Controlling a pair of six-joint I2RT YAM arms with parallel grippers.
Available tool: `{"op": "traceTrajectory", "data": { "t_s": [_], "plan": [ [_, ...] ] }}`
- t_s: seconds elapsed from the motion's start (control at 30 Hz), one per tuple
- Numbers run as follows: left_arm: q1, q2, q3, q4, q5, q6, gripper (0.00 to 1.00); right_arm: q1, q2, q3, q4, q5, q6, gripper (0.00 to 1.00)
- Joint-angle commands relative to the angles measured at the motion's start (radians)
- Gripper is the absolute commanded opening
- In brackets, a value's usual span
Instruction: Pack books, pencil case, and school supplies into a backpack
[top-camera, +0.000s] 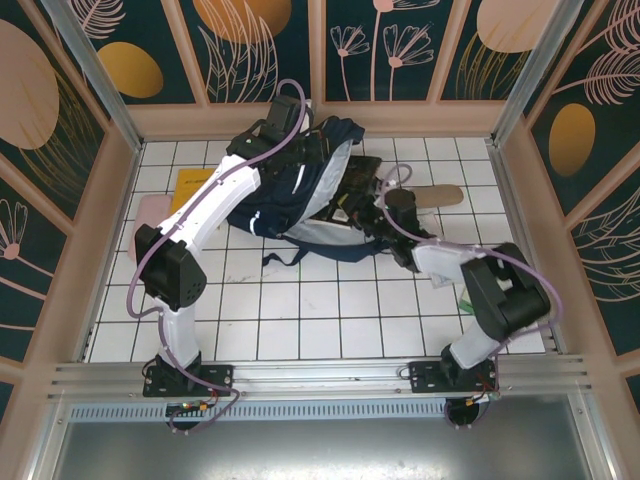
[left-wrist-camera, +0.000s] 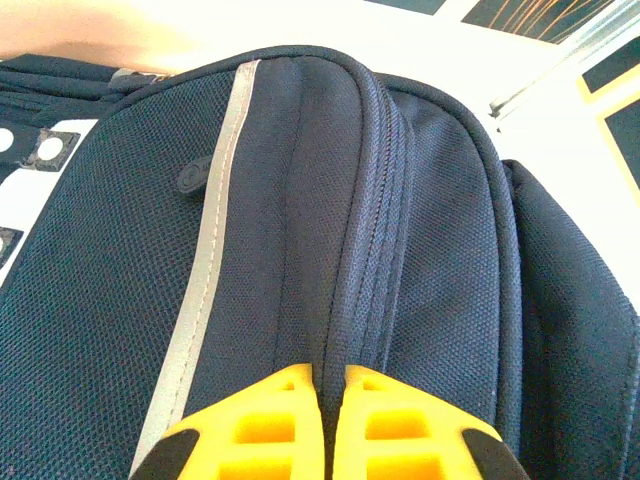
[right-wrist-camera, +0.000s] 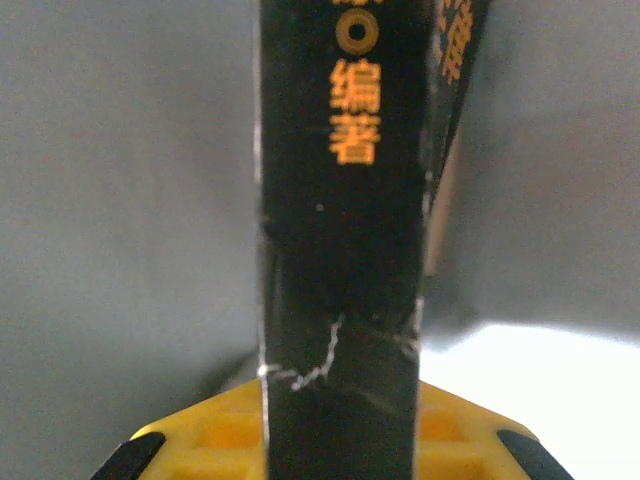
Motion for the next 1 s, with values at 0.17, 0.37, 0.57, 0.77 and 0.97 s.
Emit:
{"op": "traceTrajectory", "data": {
  "t_s": [0.17,0.37,0.57,0.77,0.97],
  "plan": [
    [0.002,-0.059,0.104,0.147,0.075,-0.095,0.00,0.081,0.293,0.308,0.219,0.043,0.075,0.00],
    [0.002,-0.060,0.100,0.152,0.089,-0.108,0.00,0.098,0.472,0.537,0.010,0.080,0.066,0.00],
    [0.002,-0.074,0.066,0.148,0.056,-0.084,0.00,0.097,0.443,0.600,-0.260,0.105,-0.065,0.43],
    [0.007,-0.072,0.034,0.172,0.062,-0.082,0.00,0.078,0.369,0.559,-0.341,0.115,-0.148,0.51],
    [0.007,-0.063,0.029,0.182,0.074,-0.083,0.00,0.065,0.341,0.506,-0.392,0.115,-0.150,0.46]
  ]
}}
